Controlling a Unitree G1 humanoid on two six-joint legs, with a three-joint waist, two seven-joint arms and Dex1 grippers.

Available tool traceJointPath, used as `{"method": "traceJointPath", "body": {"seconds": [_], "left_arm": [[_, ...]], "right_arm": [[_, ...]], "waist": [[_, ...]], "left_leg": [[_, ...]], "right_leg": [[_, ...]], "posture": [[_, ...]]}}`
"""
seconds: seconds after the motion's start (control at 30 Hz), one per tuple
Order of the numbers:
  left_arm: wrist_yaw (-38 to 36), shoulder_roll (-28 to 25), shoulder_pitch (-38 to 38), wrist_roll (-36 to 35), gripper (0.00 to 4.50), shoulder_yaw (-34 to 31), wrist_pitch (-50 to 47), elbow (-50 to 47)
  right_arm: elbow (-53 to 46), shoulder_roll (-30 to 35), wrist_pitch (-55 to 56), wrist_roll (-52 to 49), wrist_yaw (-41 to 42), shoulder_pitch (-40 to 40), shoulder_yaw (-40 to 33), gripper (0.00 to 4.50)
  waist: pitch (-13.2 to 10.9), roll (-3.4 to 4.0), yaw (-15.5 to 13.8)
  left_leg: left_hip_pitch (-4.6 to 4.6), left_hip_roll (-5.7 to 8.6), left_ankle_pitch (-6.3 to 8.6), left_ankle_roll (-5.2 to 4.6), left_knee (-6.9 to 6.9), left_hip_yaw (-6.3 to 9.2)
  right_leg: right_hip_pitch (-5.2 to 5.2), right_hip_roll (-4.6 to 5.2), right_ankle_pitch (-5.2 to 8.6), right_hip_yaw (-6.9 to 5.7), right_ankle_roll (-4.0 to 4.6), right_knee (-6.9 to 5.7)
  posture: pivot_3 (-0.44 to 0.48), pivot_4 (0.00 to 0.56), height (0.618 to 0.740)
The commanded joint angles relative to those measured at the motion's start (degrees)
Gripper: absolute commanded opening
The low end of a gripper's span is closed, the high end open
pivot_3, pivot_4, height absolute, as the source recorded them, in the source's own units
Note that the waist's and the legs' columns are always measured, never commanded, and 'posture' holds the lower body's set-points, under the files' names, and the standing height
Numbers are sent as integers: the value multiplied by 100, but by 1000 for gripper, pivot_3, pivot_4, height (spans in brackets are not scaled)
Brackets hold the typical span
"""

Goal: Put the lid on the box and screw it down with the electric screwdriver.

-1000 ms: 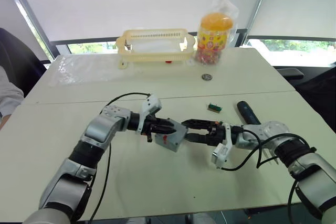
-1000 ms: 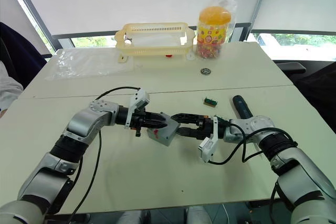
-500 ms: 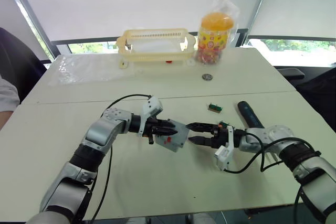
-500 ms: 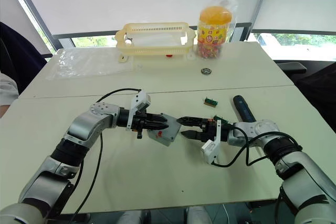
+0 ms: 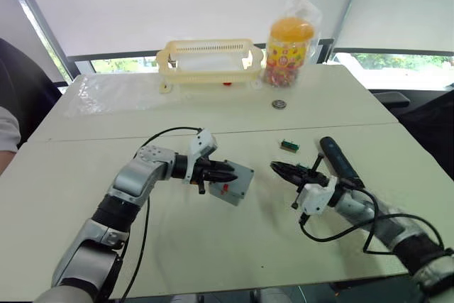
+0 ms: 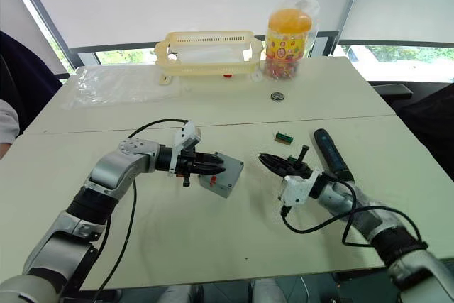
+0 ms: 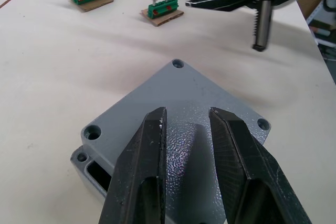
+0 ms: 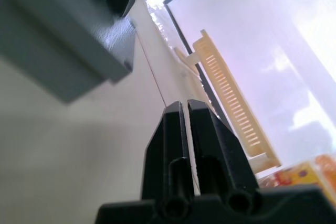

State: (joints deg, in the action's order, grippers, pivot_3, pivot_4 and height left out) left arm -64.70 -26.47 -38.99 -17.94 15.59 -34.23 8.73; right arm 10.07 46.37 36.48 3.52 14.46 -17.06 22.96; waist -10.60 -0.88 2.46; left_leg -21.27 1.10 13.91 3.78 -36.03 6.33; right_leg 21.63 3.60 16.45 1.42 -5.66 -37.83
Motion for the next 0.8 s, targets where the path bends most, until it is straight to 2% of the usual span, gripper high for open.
{"method": "traceJointPath", "body": {"seconds": [0.03,0.1,0.23,0.8], "left_arm": [[20,-95,163,273,1245,230,-89,284],[16,-90,154,275,1245,235,-78,289],[9,-81,124,280,1245,228,-54,300],[-2,-70,68,239,1245,126,-40,178]], "right_arm": [[-1411,-96,-1494,-1450,1058,346,-46,33],[-1871,-201,-2093,-1628,1340,504,-77,33],[-2138,-402,-2586,-1458,1627,673,-213,33],[-1996,-1098,-2721,-887,2054,910,-738,33]], "waist": [[0,0,-11],[0,0,-13],[0,1,-29],[-1,1,-37]], "left_leg": [[-1,0,0,0,-1,2],[-3,0,1,-1,-1,5],[-6,0,1,-1,1,8],[-13,0,2,0,6,7]], "right_leg": [[-1,0,0,-2,0,3],[-2,1,0,-6,0,9],[-2,1,4,-12,5,22],[-1,2,2,-14,0,39]], "posture": [[0,150,740],[0,150,740],[0,150,740],[0,150,740]]}}
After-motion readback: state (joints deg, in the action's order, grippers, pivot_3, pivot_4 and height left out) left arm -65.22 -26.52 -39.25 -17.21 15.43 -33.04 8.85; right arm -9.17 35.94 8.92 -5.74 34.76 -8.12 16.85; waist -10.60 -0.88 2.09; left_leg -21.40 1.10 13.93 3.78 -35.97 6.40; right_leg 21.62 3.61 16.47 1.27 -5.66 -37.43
